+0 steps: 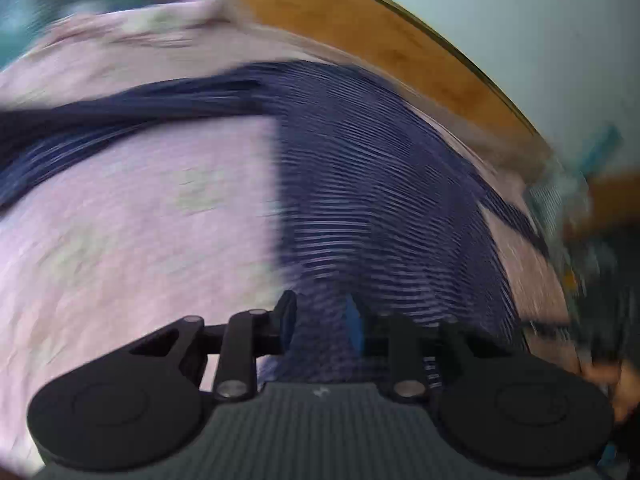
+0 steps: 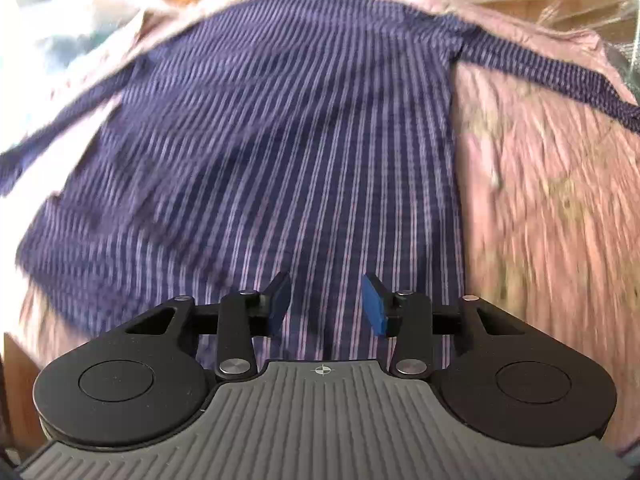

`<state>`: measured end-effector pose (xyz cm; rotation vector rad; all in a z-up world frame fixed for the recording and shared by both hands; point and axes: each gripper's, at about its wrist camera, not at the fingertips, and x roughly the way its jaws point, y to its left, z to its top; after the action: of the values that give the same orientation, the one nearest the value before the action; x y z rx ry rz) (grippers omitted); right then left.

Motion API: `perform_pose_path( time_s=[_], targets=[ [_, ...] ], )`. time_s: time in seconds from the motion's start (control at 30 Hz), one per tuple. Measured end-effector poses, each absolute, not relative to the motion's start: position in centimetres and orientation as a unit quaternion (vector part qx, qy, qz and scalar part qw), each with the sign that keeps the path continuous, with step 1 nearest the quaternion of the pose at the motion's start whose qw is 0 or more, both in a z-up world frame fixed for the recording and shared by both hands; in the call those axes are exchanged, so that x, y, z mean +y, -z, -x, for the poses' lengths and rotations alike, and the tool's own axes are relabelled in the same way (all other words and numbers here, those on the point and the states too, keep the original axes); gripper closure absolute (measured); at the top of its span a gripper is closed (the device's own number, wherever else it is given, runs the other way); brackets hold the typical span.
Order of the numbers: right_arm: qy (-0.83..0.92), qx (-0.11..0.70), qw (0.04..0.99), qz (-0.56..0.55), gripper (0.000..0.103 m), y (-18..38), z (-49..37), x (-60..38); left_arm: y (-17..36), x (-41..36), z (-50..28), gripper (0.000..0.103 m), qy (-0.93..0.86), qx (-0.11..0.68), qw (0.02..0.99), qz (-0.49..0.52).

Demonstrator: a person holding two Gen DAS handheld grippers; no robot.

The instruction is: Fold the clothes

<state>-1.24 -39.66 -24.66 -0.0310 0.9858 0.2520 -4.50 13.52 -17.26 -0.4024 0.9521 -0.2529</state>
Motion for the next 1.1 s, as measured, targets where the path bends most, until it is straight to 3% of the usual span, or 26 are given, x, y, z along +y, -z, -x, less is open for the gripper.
perform_pose_path(
  time_s=[0.1,0.17,0.23,0.37,0.5,0.53,0.57,0.7,0.77,0.83,1.0,1.03,1.1],
  targets=[
    [-0.094,0.484,0.870,0.008,0.052,26.7,-1.3,-39.6,21.2,10.0,1.2,0.076,0.132,0.509,0.840,0.135],
    [-0.086,0.502,0.860,0.020,0.056,28.5,-1.1,-40.7,23.4,10.3,2.0,0.094,0.114,0.531,0.832,0.115],
    [-0.107,0.495,0.861,0.054,0.056,28.9,1.0,-41.7,24.2,11.8,3.6,0.099,0.106,0.532,0.826,0.153],
    [-0.124,0.540,0.829,0.077,0.055,28.2,4.2,-43.1,22.9,11.9,4.6,0.099,0.107,0.550,0.815,0.151],
    [-0.127,0.539,0.828,0.082,0.058,24.8,2.3,-42.9,18.3,11.4,1.5,0.068,0.114,0.489,0.852,0.151],
    [-0.130,0.523,0.838,0.088,0.056,23.8,0.7,-42.2,17.5,11.1,-0.6,0.057,0.103,0.471,0.864,0.145],
    [-0.133,0.507,0.846,0.097,0.051,23.0,-1.3,-41.1,17.5,10.8,-3.1,0.055,0.093,0.463,0.870,0.140],
    [-0.150,0.468,0.865,0.104,0.048,23.0,-11.6,-36.3,21.2,10.6,-11.3,0.060,0.043,0.491,0.863,0.112],
    [-0.155,0.480,0.856,0.116,0.048,25.2,-14.5,-35.4,23.8,12.0,-11.2,0.073,0.025,0.527,0.844,0.099],
    [-0.161,0.499,0.841,0.132,0.049,27.8,-16.1,-35.0,24.1,13.1,-8.9,0.073,0.018,0.522,0.847,0.099],
    [-0.202,0.502,0.831,0.128,0.035,28.7,-10.0,-39.8,23.4,15.8,-2.5,0.067,-0.028,0.568,0.807,0.158],
    [-0.209,0.515,0.820,0.134,0.026,28.6,-8.8,-40.5,22.6,17.3,-1.7,0.064,-0.046,0.561,0.805,0.186],
    [-0.223,0.553,0.789,0.145,0.021,28.7,-7.5,-41.5,20.9,20.8,-0.7,0.058,-0.089,0.532,0.807,0.242]
  ],
)
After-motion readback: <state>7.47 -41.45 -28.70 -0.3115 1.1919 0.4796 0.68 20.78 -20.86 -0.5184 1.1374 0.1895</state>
